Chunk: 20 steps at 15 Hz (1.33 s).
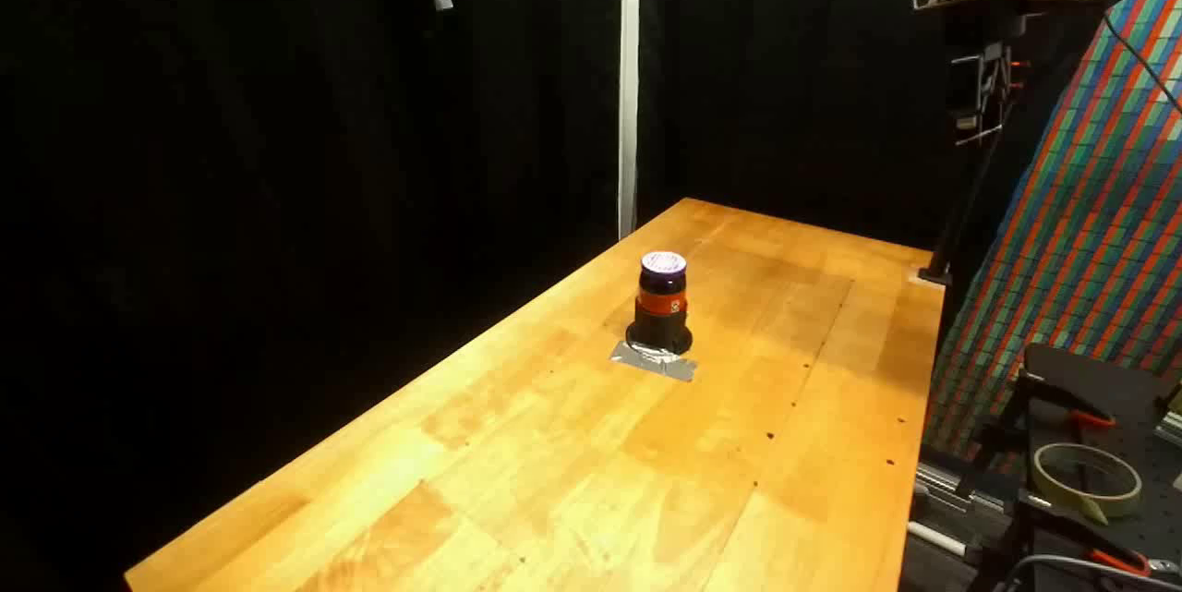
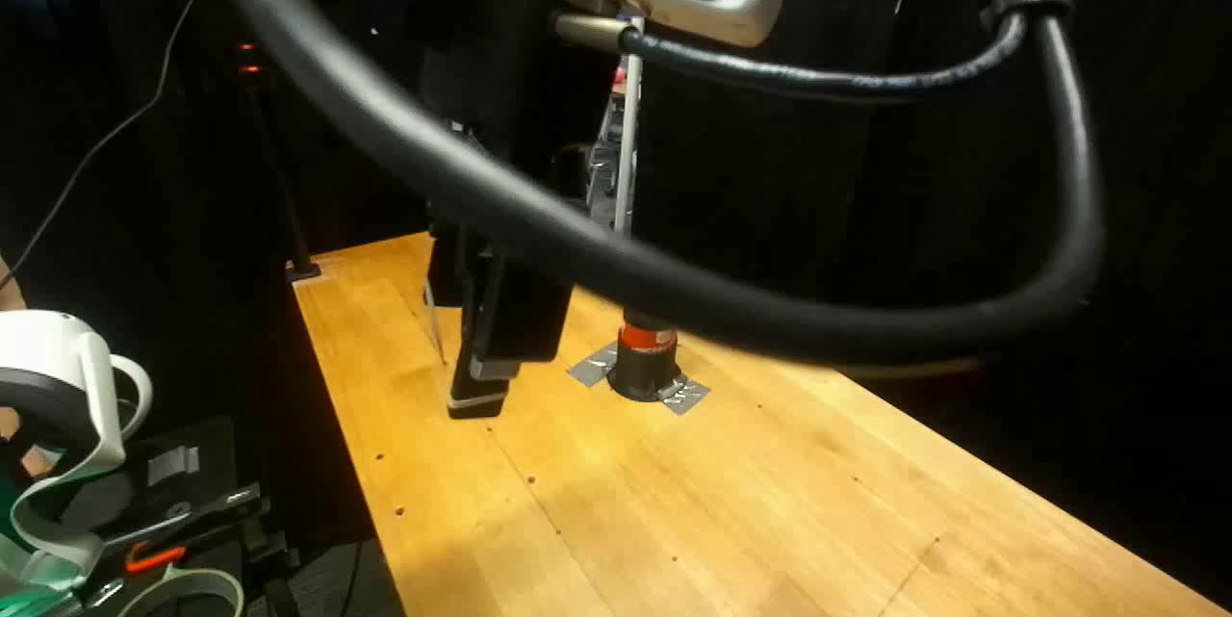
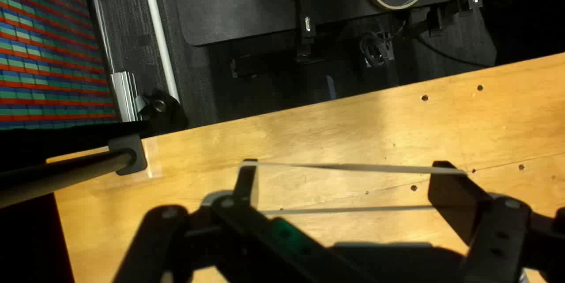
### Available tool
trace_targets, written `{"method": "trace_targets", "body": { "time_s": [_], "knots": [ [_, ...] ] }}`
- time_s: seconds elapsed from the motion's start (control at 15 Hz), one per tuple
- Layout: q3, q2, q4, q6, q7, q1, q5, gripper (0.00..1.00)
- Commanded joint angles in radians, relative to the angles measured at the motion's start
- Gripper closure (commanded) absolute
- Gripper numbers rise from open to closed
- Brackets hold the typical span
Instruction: Put the rubber band around the base of the cup
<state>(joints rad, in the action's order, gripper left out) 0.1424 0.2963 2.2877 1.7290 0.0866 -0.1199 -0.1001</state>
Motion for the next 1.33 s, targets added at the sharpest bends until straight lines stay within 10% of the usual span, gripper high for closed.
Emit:
{"method": "trace_targets", "body": {
  "time_s": [0.0, 0.4, 1.27],
  "knots": [
    [-0.001, -0.001, -0.003, 0.000, 0.001, -0.002, 0.000, 0.00],
    [-0.001, 0.001, -0.007, 0.000, 0.001, -0.002, 0.000, 0.00],
    [-0.246, -0.484, -0.368, 0.445, -0.424, 0.217, 0.023, 0.00]
  ]
}}
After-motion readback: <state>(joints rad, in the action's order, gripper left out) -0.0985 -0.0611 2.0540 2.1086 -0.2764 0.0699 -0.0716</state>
